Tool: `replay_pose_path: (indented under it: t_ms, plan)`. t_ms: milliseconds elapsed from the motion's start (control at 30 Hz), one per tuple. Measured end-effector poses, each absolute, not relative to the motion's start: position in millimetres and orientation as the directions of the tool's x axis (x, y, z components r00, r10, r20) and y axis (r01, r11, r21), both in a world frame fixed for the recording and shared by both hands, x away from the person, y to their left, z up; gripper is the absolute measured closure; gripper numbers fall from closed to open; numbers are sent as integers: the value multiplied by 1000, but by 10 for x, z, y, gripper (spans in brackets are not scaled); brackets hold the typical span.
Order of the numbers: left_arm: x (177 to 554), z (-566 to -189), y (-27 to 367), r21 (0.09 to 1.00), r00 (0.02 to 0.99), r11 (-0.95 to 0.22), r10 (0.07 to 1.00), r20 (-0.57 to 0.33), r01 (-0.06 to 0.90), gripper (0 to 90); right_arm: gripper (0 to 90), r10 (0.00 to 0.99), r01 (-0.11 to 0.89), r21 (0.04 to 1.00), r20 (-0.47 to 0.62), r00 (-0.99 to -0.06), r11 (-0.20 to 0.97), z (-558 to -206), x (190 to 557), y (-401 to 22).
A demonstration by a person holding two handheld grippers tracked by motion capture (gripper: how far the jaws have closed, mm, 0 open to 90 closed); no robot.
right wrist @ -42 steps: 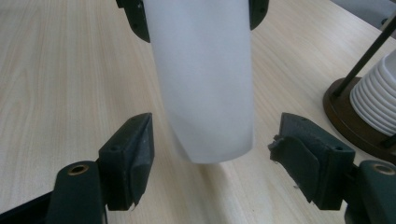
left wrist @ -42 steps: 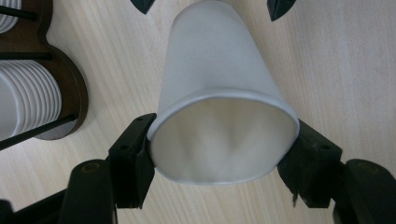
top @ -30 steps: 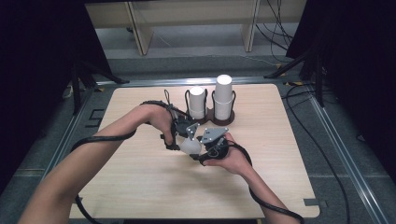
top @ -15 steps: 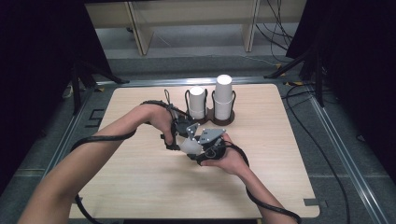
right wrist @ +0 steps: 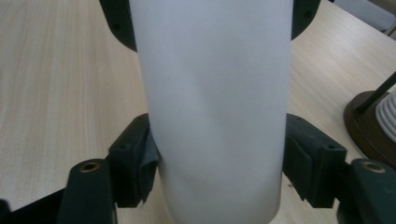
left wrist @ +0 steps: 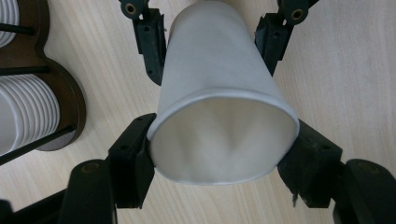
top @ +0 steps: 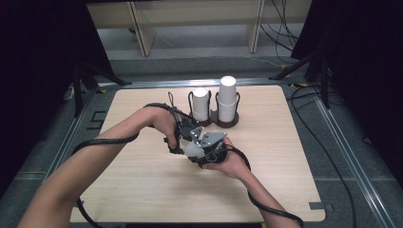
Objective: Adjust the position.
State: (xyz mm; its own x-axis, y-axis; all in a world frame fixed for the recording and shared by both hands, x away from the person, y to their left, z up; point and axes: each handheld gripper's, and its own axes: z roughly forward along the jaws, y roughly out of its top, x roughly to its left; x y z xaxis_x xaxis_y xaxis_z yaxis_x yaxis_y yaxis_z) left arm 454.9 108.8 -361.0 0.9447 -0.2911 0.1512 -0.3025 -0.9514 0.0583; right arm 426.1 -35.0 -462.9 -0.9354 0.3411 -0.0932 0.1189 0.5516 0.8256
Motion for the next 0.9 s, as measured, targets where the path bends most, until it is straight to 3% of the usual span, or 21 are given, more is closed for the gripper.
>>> replay_pose_path:
  t_ms: [333,567,600,700,900]
  plan:
    - [4547,-3636,1093,71,948,-952,-287,138,-299,323,356,329,115,825,-89,-940,554,-4649,4254,-356]
    - [4567,-3655,1156,129,934,-932,-316,164,-338,179,350,329,103,827,-103,-939,553,-4661,4242,-368]
    - [4545,-3685,1180,199,945,-930,-277,172,-308,179,350,334,96,830,-113,-936,549,-4662,4244,-375]
    - [4557,-3701,1273,297,939,-902,-248,240,-314,144,350,359,106,839,-111,-927,533,-4665,4231,-425]
    - [4551,-3758,1501,453,945,-853,-126,302,-259,140,348,407,106,863,-122,-905,494,-4659,4229,-517]
